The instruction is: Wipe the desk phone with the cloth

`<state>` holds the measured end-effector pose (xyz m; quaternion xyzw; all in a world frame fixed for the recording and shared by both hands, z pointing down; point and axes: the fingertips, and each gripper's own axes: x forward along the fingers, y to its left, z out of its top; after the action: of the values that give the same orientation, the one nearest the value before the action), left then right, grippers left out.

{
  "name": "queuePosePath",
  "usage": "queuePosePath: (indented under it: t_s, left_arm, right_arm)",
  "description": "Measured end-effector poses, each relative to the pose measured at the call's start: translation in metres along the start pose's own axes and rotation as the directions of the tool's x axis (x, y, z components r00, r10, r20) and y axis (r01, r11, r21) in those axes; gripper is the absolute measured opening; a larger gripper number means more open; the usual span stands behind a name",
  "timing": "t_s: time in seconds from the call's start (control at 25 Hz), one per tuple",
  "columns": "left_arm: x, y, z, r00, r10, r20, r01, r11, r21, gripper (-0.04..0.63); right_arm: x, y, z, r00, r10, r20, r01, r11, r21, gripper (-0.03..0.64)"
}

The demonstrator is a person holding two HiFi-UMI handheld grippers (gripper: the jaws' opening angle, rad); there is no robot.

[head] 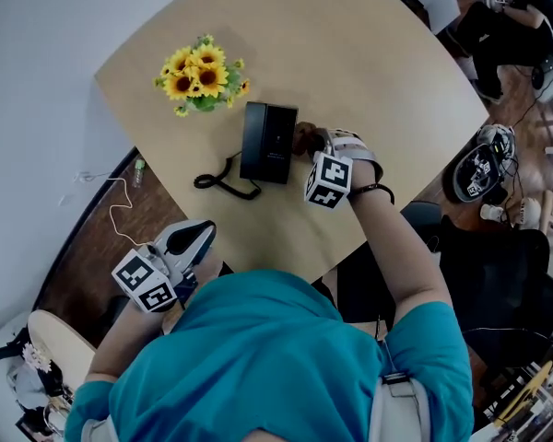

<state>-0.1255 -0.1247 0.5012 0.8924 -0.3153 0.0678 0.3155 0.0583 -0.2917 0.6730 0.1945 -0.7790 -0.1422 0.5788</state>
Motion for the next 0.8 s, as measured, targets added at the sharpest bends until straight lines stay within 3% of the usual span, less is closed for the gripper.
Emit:
queuePosePath:
  t_s: [0.2, 0.4, 0.56, 0.8]
  left_arm:
    - [-0.001, 0.002, -0.001, 1.000, -0.002, 0.008, 0.002, 1.000, -0.010, 0.005]
    - [0.000, -0.003, -0.001, 1.000, -0.013, 0.013, 0.013, 1.000, -0.008, 0.005]
    - [-0.001, -0.004, -0.002, 1.000, -0.013, 0.006, 0.013, 1.000, -0.005, 0.005]
    - [-0.004, -0.004, -0.003, 1.000, -0.004, 0.009, 0.004, 1.000, -0.009, 0.005]
  right_arm:
    - [-0.023, 0.102, 0.017, 0.988, 0.148, 0.034, -0.142, 0.981, -0.133, 0.114]
    - [-0.040, 0.165, 0.061, 0.955, 0.267, 0.130, -0.249, 0.959, -0.136, 0.114]
    - [-0.021, 0.163, 0.092, 0.958, 0.246, 0.149, -0.230, 0.966, -0.120, 0.114]
    - [-0.004, 0.143, 0.091, 0.971, 0.215, 0.102, -0.204, 0.973, -0.105, 0.112]
